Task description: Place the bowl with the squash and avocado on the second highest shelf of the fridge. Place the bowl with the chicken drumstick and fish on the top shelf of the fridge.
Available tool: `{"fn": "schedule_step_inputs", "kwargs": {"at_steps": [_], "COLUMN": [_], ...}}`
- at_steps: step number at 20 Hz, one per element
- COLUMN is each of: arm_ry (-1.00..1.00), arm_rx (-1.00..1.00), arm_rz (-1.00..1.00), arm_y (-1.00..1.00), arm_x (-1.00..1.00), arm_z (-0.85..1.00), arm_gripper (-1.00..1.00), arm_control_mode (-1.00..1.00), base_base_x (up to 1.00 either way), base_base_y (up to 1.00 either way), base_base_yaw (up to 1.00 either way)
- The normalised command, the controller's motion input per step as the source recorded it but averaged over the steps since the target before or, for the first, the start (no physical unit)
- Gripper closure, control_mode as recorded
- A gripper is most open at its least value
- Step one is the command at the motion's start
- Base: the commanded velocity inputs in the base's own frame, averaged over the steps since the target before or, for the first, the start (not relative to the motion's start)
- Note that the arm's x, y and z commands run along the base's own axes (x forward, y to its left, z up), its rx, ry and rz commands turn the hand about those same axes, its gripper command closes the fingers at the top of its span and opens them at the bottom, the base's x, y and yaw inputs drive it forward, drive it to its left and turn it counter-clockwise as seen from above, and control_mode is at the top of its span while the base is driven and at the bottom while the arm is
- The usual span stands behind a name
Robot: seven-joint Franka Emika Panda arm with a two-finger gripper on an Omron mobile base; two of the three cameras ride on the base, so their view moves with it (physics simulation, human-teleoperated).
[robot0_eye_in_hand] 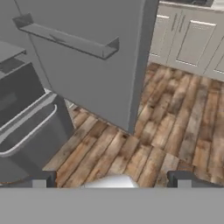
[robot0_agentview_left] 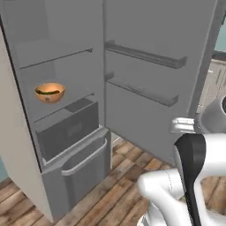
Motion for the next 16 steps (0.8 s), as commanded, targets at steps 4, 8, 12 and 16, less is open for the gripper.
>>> {"fn": "schedule_step_inputs", "kwargs": {"at_steps": [4, 8, 12, 16], "arm_ry": [0.00, 0.00, 0.00, 0.00], "arm_rx": [0.00, 0.00, 0.00, 0.00], "arm_rz": [0.00, 0.00, 0.00, 0.00], "arm_y": [0.00, 0.00, 0.00, 0.00], "arm_x": [0.00, 0.00, 0.00, 0.00], "arm_z": [0.00, 0.00, 0.00, 0.00], "arm_gripper": [-1.00, -1.00, -1.00, -1.00], "arm_control_mode": [1.00, 1.00, 1.00, 1.00], "base_base_x": [-0.22, 0.04, 0.49, 0.94], "base_base_y": [0.11, -0.81, -1.00, -0.85], "base_base_yaw": [-0.92, -0.69, -0.44, -0.25]}}
